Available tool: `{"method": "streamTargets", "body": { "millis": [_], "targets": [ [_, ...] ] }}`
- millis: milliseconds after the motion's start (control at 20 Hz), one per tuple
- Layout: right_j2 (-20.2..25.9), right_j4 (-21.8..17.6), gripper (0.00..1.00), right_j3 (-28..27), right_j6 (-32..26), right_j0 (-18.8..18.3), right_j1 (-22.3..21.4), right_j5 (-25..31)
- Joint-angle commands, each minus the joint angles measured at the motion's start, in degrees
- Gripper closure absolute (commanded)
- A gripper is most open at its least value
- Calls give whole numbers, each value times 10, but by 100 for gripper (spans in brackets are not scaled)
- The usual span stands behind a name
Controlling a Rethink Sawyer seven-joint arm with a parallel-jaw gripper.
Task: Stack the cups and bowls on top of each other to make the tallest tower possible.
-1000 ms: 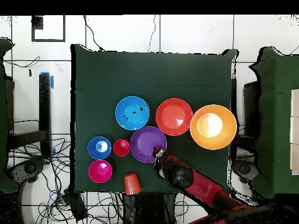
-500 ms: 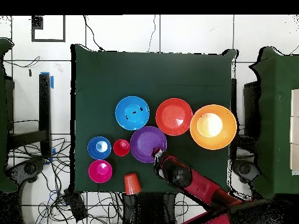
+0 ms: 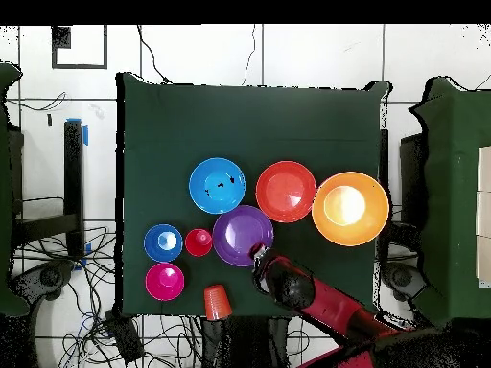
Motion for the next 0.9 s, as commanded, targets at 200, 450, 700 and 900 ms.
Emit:
{"method": "streamTargets", "body": {
  "millis": [200,450,700,900],
  "targets": [
    [-17,-14,100,-9,64,23,-43,5],
    [-30,-37,100,89,75,15,-125,2],
    [-26,-45,100,149,66,1,-205,34],
    [-19,-42,100,177,49,-8,-260,74]
  ]
}}
